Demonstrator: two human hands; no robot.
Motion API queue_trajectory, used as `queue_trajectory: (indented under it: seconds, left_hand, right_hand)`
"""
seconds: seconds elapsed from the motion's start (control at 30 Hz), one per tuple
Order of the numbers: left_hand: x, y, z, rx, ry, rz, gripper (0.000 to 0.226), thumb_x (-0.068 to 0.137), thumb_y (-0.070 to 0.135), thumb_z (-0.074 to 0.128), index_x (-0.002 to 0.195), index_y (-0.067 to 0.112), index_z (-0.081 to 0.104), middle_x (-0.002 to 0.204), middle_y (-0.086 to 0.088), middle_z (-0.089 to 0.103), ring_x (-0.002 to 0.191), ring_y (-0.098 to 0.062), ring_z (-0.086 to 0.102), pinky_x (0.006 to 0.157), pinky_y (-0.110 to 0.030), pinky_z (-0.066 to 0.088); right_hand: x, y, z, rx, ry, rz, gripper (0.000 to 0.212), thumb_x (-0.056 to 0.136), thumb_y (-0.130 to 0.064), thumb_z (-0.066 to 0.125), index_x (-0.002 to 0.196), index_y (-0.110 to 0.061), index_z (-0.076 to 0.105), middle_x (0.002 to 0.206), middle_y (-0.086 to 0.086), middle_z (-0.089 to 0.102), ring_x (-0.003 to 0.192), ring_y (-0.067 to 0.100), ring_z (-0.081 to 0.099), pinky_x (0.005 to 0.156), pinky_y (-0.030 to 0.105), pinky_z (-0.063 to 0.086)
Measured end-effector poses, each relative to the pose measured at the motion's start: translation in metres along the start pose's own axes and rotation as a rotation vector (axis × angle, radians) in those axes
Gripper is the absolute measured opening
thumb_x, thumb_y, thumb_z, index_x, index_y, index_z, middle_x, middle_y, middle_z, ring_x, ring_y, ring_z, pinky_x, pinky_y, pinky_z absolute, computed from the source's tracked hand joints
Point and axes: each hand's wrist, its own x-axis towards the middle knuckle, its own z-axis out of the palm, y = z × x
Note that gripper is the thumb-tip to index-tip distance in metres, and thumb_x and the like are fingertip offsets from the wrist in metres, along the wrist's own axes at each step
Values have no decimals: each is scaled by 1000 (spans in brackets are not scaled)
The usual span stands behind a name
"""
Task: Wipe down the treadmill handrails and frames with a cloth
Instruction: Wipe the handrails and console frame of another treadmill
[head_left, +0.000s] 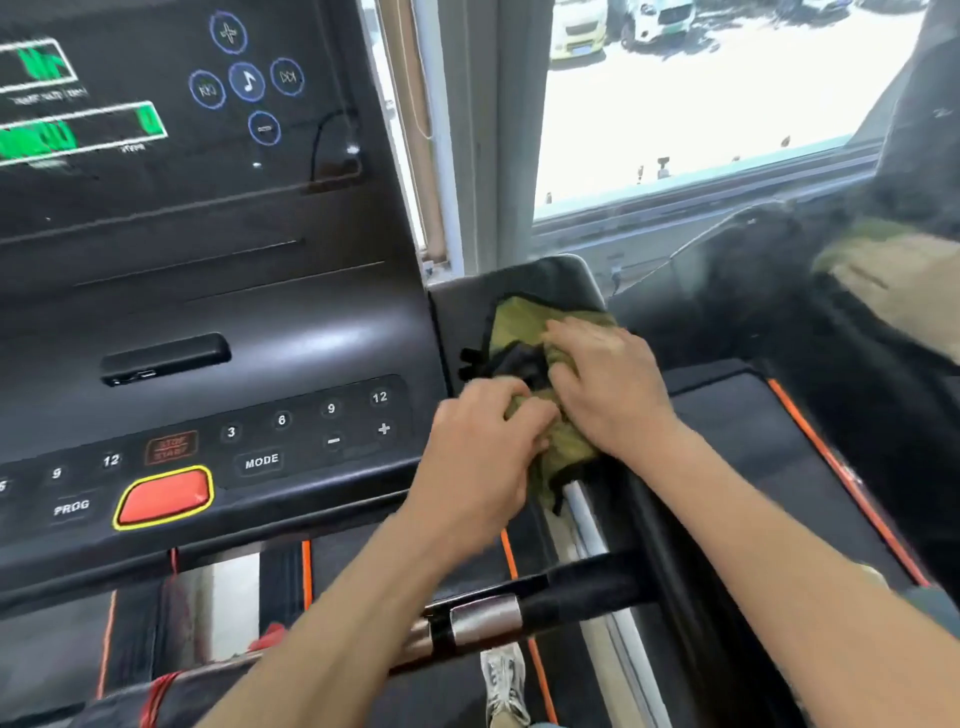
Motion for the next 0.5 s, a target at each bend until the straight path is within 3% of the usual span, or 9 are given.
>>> queue_trajectory:
  seconds: [0.1,0.2,0.27,0.37,0.5]
  left_hand:
    - [-31,22,6,31,-97,153,36,70,14,58,106,21,60,105,-4,52,94,-25,47,72,-37,41]
    - [-62,20,14,38,-165,163,33,71,14,47,100,20,60,96,-4,46,84,-24,41,66,-38,43]
    - [-70,7,13,53,-122,131,28,72,11,43,92,17,61,91,-6,47,78,-25,40,62,-37,42]
    - [-84,-23,0,216,-36,152,30,65,4,61,91,16,49,80,-8,47,69,-27,43,54,-37,38]
    - [-118,-62,-29,402,-28,102,40,55,3,71,86,17,50,70,-5,48,61,-26,48,48,-32,27]
  right_hand:
    - [-64,0,-10,21,28,94,48,74,-32,40,111,-20,69,125,-1,66,122,21,56,97,47,46]
    - [-112,-17,-3,-187,32,111,43,69,-28,69,111,-22,63,127,-1,60,119,24,52,91,46,42]
    - [-122,-33,5,-228,64,186,48,61,-24,81,104,-19,59,113,5,59,103,30,54,80,46,43]
    - [-115,-60,24,-178,126,306,45,63,-22,82,91,-13,48,97,10,50,87,32,50,68,43,44]
    - [-111,-84,46,52,80,551,40,76,-25,75,92,-10,42,101,12,45,90,36,51,68,36,37]
